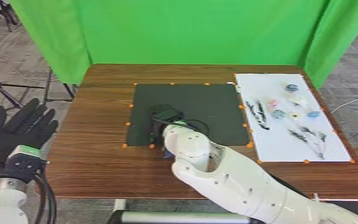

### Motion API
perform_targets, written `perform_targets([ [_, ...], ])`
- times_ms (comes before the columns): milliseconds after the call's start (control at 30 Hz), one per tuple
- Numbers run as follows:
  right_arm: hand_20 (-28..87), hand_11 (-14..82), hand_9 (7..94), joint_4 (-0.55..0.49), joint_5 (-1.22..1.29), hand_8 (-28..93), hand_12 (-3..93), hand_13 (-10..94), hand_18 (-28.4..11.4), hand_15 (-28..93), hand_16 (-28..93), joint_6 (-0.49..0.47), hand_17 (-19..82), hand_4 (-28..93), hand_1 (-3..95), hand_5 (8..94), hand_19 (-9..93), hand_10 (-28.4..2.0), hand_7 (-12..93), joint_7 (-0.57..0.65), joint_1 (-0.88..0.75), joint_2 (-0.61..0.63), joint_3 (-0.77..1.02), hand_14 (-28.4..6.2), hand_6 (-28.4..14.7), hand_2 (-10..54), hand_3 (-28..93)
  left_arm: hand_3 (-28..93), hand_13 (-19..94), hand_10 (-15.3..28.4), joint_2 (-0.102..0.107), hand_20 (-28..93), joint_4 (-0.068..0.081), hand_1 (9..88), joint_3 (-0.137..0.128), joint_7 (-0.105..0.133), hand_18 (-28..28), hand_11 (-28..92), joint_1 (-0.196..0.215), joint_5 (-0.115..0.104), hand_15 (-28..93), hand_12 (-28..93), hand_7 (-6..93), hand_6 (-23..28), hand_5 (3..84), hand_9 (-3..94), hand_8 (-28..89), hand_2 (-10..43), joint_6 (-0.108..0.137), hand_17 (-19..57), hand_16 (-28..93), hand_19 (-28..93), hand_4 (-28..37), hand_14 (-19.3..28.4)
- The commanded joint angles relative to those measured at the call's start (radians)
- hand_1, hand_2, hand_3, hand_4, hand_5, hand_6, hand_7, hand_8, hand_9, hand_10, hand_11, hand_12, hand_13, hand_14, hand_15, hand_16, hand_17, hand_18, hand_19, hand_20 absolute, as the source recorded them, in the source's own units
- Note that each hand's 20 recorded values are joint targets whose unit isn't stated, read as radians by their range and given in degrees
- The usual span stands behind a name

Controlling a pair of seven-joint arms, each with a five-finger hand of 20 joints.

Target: Arrange flowers

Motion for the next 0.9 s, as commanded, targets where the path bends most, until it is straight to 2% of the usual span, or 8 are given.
perform_targets([
  [33, 33, 31.5, 84.5, -0.090, -0.030, -15, 28.8, 82, -24.9, 50, 35, 0.093, 44, -27, 29.3, 66.3, 87, -11.9, 55, 0.009, -0.030, 0.070, 0.029, -8.8, -4.5, -9.5, 76, 70, 22, 14.6, -0.026, 8, 0.000, 24.3, -0.018, -0.009, 11.0, 25, 0.016, 0.008, 39, 8, 14.9, 7.5, 41.0, 32.2, -9, 13.0, -0.012, -4.7, -11, 30, -28.3, 13.9],
  [233, 33, 32.6, 84.0, -0.216, 0.021, -14, 29.7, 81, -25.5, 51, 36, 0.136, 43, -26, 29.1, 67.5, 87, -12.5, 50, 0.038, -0.099, 0.176, 0.145, -9.0, -4.1, -9.5, 74, 70, 22, 14.6, -0.041, 8, -0.008, 24.3, -0.033, 0.004, 11.0, 25, 0.044, 0.014, 39, 8, 14.9, 7.5, 40.9, 32.0, -9, 12.9, -0.023, -4.7, -11, 30, -28.3, 13.9],
  [333, 33, 32.8, 83.7, -0.269, 0.022, -14, 29.7, 81, -25.9, 51, 36, 0.168, 42, -26, 28.8, 67.5, 88, -12.8, 49, 0.053, -0.144, 0.232, 0.221, -9.0, -4.2, -9.5, 74, 70, 22, 14.5, -0.049, 8, -0.010, 24.3, -0.034, 0.004, 11.0, 25, 0.045, 0.010, 39, 8, 14.8, 7.5, 40.8, 31.9, -9, 13.0, -0.017, -4.8, -11, 30, -28.3, 14.0],
  [533, 33, 32.8, 82.4, -0.377, 0.009, -13, 29.6, 79, -26.2, 52, 35, 0.164, 41, -24, 28.2, 67.3, 88, -14.4, 46, 0.087, -0.278, 0.377, 0.412, -9.7, -4.5, -9.5, 72, 70, 22, 14.5, -0.051, 8, -0.023, 24.3, -0.037, 0.025, 11.1, 24, 0.067, 0.010, 38, 8, 14.7, 7.5, 40.7, 31.8, -9, 12.9, -0.024, -4.8, -11, 30, -28.3, 14.0],
  [700, 33, 32.8, 81.4, -0.394, -0.029, -12, 29.3, 78, -26.2, 53, 34, 0.218, 40, -24, 27.9, 67.3, 87, -14.6, 43, 0.079, -0.357, 0.525, 0.519, -10.1, -4.6, -9.5, 72, 70, 22, 14.5, -0.047, 8, -0.026, 24.4, -0.039, 0.052, 11.1, 24, 0.077, 0.002, 38, 8, 14.7, 7.5, 40.7, 31.7, -9, 12.9, -0.029, -4.9, -11, 30, -28.3, 14.0],
  [800, 33, 32.9, 81.0, -0.416, -0.030, -11, 29.3, 77, -26.2, 53, 34, 0.206, 39, -24, 27.8, 67.2, 87, -14.7, 42, 0.091, -0.440, 0.598, 0.624, -10.0, -4.6, -9.5, 72, 70, 22, 14.5, -0.044, 8, -0.028, 24.4, -0.043, 0.050, 11.1, 25, 0.083, 0.010, 38, 8, 14.7, 7.5, 40.7, 31.7, -9, 12.9, -0.032, -4.9, -11, 30, -28.3, 14.0],
  [833, 33, 32.9, 80.9, -0.422, -0.017, -11, 29.3, 77, -26.0, 53, 34, 0.192, 39, -24, 27.8, 67.1, 87, -14.7, 42, 0.039, -0.489, 0.613, 0.687, -10.1, -4.6, -9.5, 72, 70, 22, 14.5, -0.045, 8, -0.033, 24.5, -0.047, 0.058, 11.1, 25, 0.097, 0.008, 38, 8, 14.7, 7.5, 40.7, 31.7, -9, 12.9, -0.032, -4.9, -11, 30, -28.3, 14.0],
  [900, 33, 32.9, 80.2, -0.433, -0.043, -11, 29.3, 76, -25.7, 54, 34, 0.205, 38, -24, 28.2, 66.5, 87, -14.8, 42, 0.072, -0.561, 0.637, 0.759, -10.3, -4.5, -9.5, 72, 70, 22, 14.5, -0.047, 8, -0.041, 24.5, -0.053, 0.066, 11.1, 24, 0.115, 0.003, 38, 8, 14.8, 7.5, 40.6, 31.7, -9, 13.0, -0.030, -4.9, -11, 30, -28.3, 14.0],
])
